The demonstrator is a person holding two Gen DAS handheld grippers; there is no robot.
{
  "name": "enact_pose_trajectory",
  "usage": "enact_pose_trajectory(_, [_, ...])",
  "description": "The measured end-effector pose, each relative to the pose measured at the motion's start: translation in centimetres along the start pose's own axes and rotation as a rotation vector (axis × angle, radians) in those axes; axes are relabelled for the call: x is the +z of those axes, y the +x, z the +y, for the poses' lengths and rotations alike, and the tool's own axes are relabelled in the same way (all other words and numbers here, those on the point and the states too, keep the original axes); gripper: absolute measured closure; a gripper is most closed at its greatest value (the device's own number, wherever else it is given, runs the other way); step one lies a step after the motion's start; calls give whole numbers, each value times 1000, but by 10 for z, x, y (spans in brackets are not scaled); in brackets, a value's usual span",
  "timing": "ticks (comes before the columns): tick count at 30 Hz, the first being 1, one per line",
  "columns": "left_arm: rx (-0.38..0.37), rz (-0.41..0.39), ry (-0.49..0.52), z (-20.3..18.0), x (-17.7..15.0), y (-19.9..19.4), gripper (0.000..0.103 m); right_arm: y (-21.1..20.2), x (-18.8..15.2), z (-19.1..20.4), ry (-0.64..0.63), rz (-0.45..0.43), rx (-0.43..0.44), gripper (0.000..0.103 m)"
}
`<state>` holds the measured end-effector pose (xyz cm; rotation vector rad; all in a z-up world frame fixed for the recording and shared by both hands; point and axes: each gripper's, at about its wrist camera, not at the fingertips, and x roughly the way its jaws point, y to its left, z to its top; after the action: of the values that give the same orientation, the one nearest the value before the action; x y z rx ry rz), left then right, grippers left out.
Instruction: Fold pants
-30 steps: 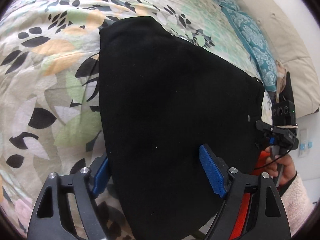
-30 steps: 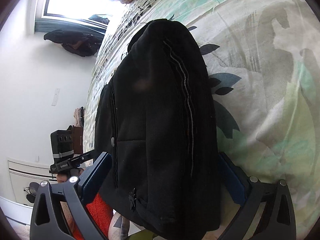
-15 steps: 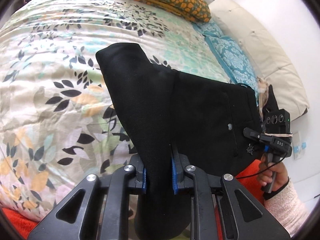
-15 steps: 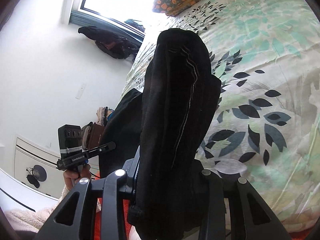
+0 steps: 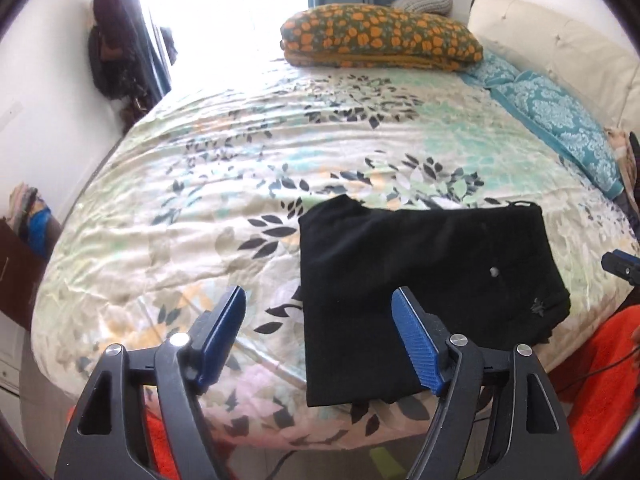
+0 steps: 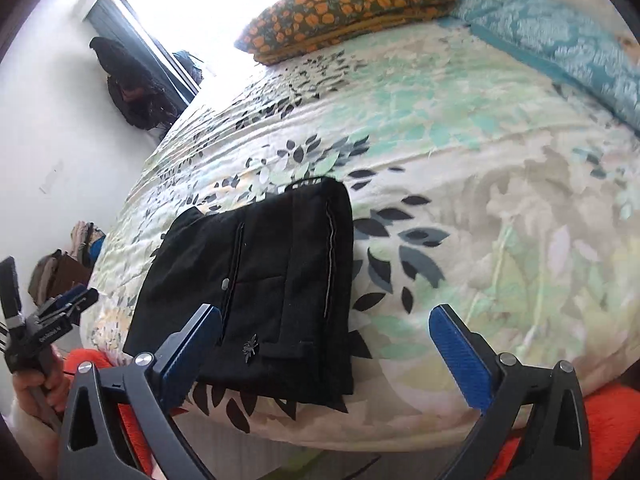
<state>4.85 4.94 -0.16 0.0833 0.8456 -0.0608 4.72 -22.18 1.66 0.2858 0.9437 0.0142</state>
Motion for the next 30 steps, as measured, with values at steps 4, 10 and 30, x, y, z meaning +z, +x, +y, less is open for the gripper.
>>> enact_pose_trajectory(4, [45, -62, -51, -18, 8, -34, 25, -53, 12, 39, -127, -54, -188, 0])
enact_pose_trajectory(10, [-53, 59, 3, -45, -10, -58, 22, -82, -15, 80, -124, -35, -189, 0])
enact_pose_trajectory(30, [14, 35, 19, -44, -30, -73, 16, -70, -41, 125, -191, 23, -174, 0])
